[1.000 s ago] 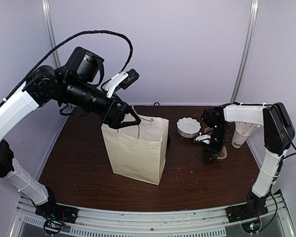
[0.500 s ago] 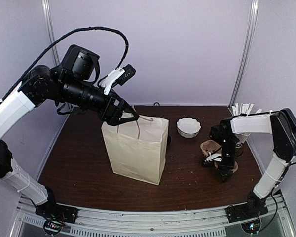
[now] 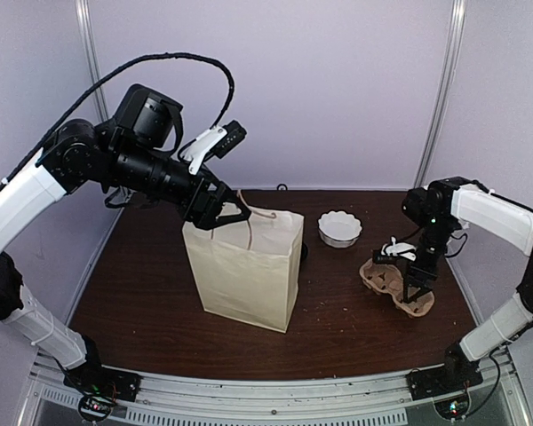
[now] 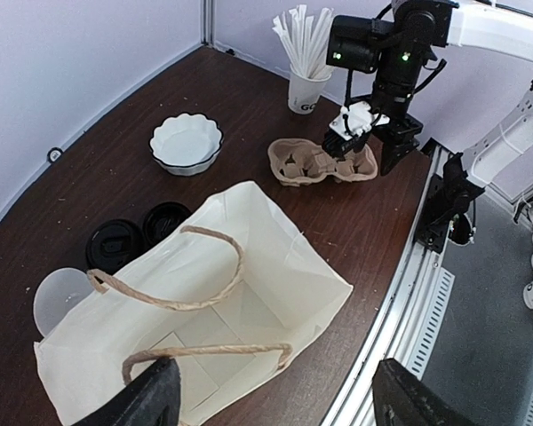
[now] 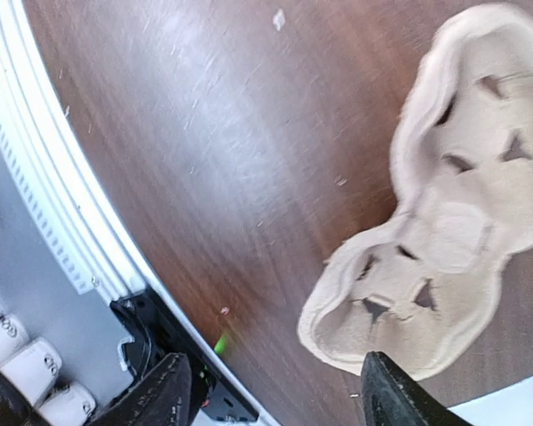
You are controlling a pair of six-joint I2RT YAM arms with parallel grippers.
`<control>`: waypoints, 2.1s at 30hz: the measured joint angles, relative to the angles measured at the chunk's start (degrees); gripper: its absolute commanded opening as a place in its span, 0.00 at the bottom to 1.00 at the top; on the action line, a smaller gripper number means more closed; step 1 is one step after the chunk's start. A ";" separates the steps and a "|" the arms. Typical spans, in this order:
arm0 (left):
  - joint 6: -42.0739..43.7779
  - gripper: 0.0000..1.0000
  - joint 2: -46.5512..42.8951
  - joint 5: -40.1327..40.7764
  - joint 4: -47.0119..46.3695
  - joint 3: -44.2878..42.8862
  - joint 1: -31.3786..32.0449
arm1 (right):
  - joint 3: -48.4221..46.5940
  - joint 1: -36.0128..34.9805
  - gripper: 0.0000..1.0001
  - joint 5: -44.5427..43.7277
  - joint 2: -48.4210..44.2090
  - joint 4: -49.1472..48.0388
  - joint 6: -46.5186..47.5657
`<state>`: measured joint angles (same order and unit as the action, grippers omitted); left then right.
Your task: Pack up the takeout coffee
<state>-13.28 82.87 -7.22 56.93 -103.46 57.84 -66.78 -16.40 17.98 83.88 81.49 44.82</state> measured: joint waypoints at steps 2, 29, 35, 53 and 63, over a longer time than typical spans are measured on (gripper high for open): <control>0.17 0.78 0.00 0.57 0.00 0.00 0.00 | -0.09 0.00 0.60 -0.22 -1.01 -2.05 -2.16; 3.10 0.82 -5.01 5.75 1.44 0.48 -4.35 | 1.29 0.70 0.50 -11.04 12.68 -21.16 -12.11; 3.10 0.82 -4.98 5.70 1.46 0.48 -5.40 | 1.29 0.76 0.47 -11.82 12.68 -21.18 -12.09; 8.46 0.84 1.68 3.91 4.85 -4.66 -19.02 | 2.29 0.76 0.34 -12.68 12.41 -21.38 -12.04; 14.16 0.84 5.22 -0.76 8.04 -7.96 -25.59 | 1.29 0.76 0.32 -10.23 5.53 -18.36 -12.26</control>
<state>0.89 88.09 -7.99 64.97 -111.42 32.25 -65.49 -15.64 7.75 89.41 63.13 32.56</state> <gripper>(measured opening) 0.839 0.326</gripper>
